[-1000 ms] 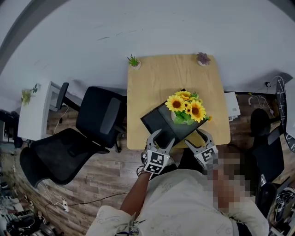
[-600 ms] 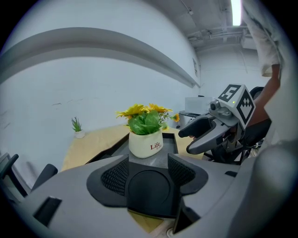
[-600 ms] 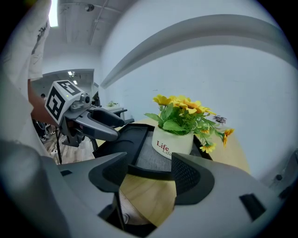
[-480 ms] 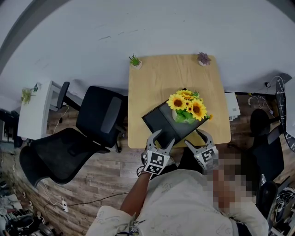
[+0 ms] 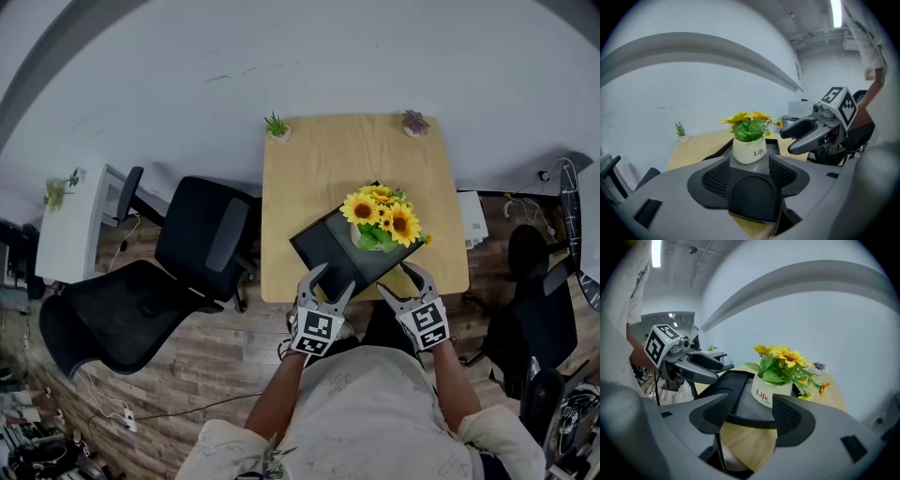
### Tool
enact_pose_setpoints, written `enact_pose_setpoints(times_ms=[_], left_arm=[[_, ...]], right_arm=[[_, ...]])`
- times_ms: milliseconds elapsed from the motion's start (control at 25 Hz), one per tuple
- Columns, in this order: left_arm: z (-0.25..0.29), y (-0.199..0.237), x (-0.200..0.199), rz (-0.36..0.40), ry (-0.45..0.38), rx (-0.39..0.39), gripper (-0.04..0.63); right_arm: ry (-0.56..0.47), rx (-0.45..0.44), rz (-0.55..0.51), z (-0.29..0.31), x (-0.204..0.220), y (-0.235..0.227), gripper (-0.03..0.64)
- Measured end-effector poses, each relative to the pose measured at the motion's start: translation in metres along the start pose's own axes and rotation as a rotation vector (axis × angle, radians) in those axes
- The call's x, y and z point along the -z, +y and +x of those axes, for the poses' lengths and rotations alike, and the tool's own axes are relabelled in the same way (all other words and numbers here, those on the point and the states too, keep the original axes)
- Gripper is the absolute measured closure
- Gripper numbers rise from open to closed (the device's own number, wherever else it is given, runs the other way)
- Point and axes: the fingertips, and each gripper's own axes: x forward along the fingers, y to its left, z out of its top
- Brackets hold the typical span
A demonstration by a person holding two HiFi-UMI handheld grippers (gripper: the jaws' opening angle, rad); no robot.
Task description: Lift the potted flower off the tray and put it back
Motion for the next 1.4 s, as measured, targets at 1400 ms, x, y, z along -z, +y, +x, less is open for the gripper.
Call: enact_pose_setpoints(times_ms=[1400], left_arm=[[-0.090, 0.042, -0.195, 0.135, -0.472, -0.158, 0.333]], right_arm=[[-0.517, 0.173, -0.193, -0.106, -0.210, -0.031, 0.318]])
